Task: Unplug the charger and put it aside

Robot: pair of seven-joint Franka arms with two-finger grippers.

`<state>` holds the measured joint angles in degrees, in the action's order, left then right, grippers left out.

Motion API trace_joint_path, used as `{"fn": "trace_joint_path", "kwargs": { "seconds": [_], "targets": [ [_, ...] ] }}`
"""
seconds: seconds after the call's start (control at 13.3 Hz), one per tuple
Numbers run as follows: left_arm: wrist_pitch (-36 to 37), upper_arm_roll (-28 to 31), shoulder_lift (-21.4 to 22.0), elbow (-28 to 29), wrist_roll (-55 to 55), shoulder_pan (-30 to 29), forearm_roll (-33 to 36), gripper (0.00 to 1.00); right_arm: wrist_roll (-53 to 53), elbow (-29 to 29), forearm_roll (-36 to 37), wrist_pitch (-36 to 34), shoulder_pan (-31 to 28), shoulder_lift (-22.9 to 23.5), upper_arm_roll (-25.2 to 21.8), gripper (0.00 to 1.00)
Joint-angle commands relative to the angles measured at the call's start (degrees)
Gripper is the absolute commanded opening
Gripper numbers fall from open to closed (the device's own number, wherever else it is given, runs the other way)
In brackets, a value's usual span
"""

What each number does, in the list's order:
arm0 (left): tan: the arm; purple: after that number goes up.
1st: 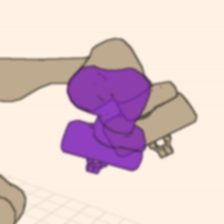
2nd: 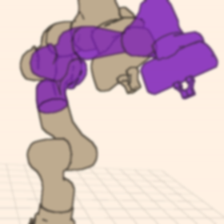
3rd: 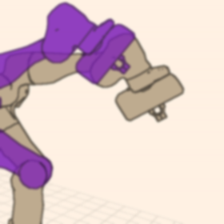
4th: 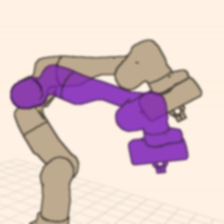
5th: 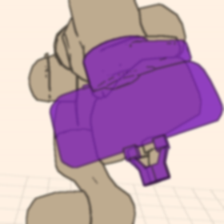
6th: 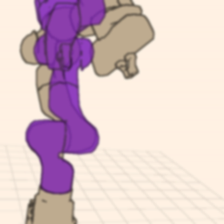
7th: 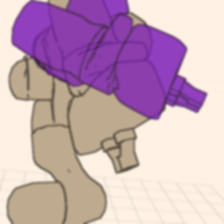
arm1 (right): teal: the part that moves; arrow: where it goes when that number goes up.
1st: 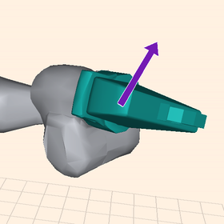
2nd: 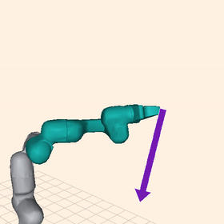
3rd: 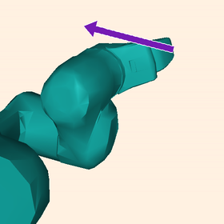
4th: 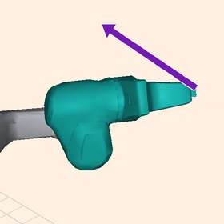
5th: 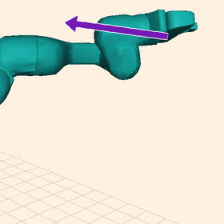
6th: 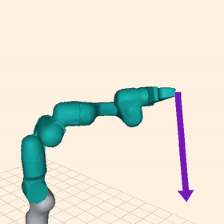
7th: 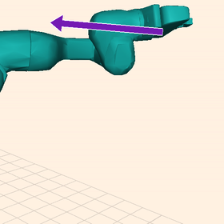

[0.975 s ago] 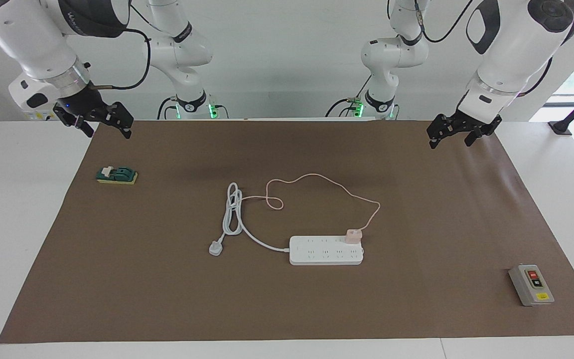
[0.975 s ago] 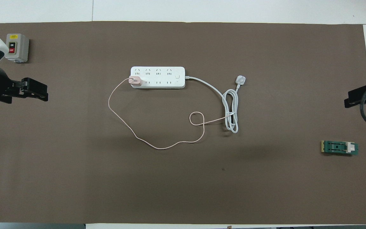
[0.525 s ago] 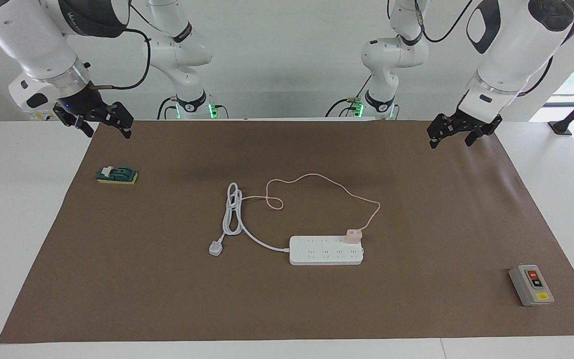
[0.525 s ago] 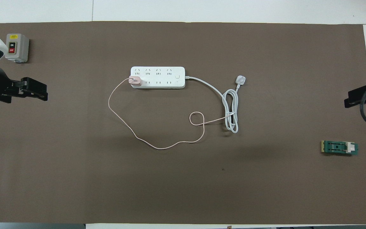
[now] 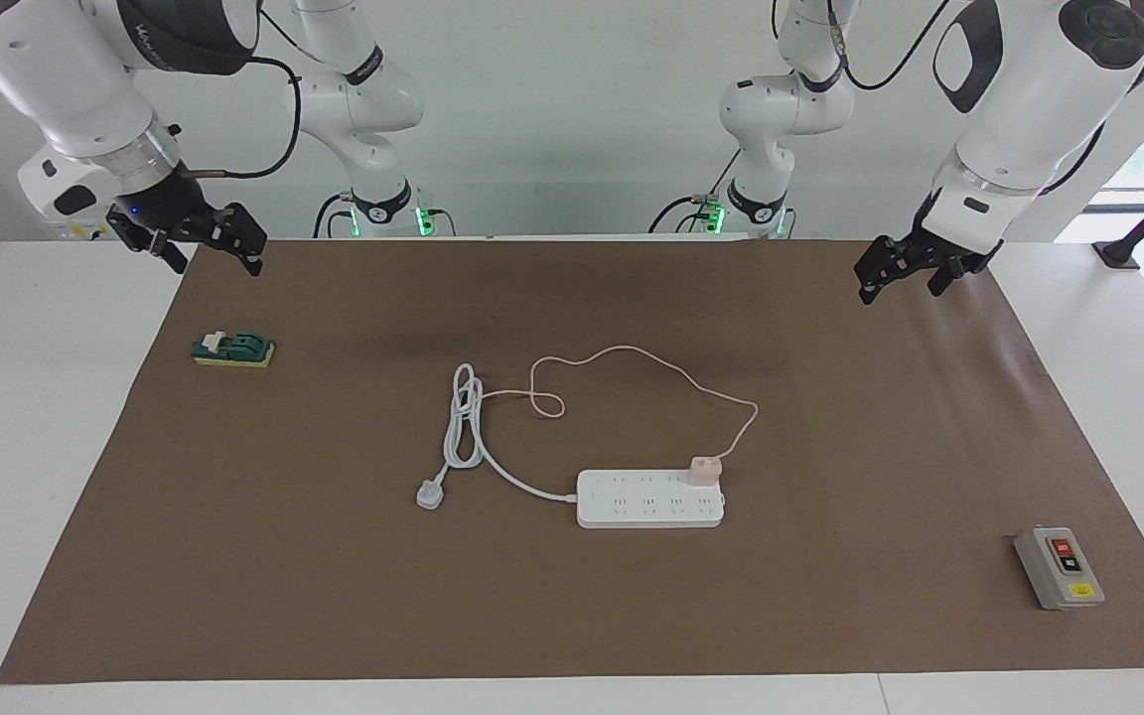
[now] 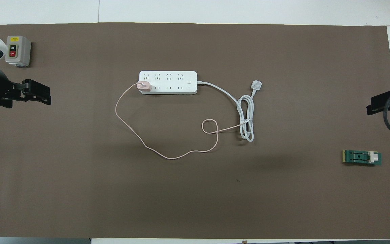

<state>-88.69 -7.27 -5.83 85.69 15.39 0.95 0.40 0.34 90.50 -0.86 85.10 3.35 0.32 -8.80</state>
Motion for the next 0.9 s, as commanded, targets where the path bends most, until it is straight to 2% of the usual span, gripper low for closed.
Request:
{"fn": "trace_joint_path", "kwargs": {
  "seconds": [0.0,0.3,0.38,0.6,0.82],
  "targets": [
    [0.89,0.15,-6.02,-6.92,11.11,3.26,0.39,1.0,0.8,-0.06,-0.11,2.5,0.08,-0.5,0.19,1.0],
    [-1.04,0.15,-11.11,-10.1,31.65,6.42,-1.46,1.0,0.11,0.12,-0.19,4.89,0.25,-0.41,0.45,1.0],
    [-2.61,0.15,-12.35,-10.36,36.15,7.22,-1.46,1.0,-3.03,0.03,-0.11,6.29,0.78,0.02,0.54,1.0],
    [-8.76,0.41,-15.69,-10.37,52.41,9.33,-1.2,1.0,-21.64,1.0,-0.54,7.62,4.82,1.51,0.8,1.0],
    [-11.94,0.68,-18.24,-10.37,62.53,11.26,-0.85,1.0,-31.94,0.82,-9.74,8.06,5.26,6.34,0.63,1.0]
  ]
}}
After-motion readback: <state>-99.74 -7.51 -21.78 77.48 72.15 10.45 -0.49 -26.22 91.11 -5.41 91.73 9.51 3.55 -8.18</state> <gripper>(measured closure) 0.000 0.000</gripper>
